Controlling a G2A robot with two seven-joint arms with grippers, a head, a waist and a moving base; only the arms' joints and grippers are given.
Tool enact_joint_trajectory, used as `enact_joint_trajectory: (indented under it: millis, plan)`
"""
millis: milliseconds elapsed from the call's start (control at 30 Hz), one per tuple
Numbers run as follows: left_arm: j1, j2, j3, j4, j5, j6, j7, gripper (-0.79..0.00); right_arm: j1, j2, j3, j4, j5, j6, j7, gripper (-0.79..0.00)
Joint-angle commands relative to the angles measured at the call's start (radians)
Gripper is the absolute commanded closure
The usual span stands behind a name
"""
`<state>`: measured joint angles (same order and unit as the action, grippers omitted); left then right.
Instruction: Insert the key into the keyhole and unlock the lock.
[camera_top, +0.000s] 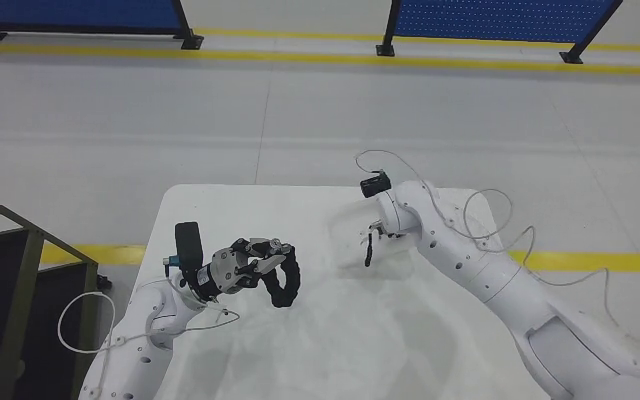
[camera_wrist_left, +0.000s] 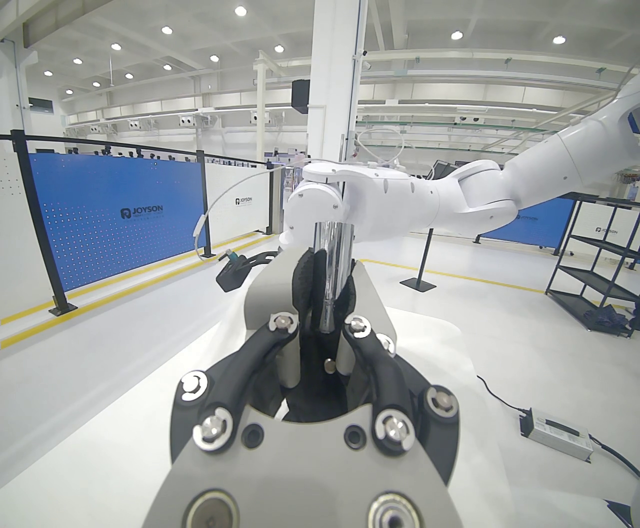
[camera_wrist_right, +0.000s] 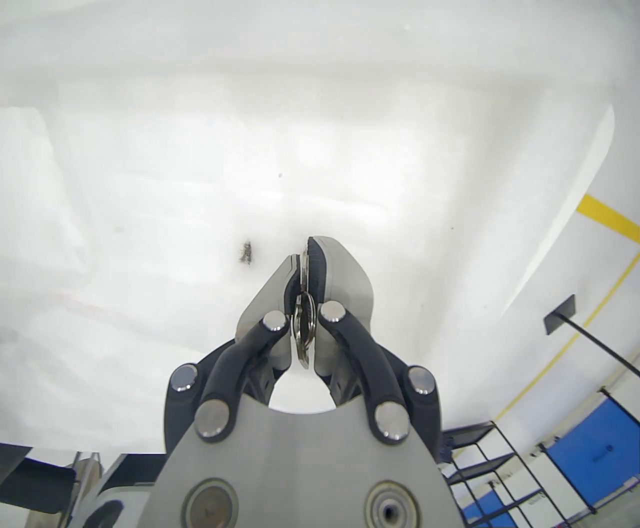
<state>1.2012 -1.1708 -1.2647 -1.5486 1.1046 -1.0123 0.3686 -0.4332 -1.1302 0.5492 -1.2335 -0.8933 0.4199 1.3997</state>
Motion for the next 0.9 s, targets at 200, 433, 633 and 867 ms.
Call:
enact_joint_trajectory:
  millis: [200,433,633,867]
  plan:
    - [0.000,0.000,0.000,0.000,0.000,0.000,0.000,0.000,-0.023,-0.008,0.011,0.030,-0.038,-0.033,0.033,0.000]
    - [0.000,0.000,0.000,0.000,0.000,0.000,0.000,0.000,-0.065,-0.022,0.060,0.105,0.050,0.003,-0.002,0.000]
    - [0.000,0.000,0.000,0.000,0.000,0.000,0.000,0.000,-0.081,-0.033,0.090,0.148,0.088,0.045,-0.045,-0.003]
    - [0.000,0.000,0.000,0.000,0.000,0.000,0.000,0.000,-0.066,-0.036,0.119,0.170,0.087,0.046,-0.045,-0.114]
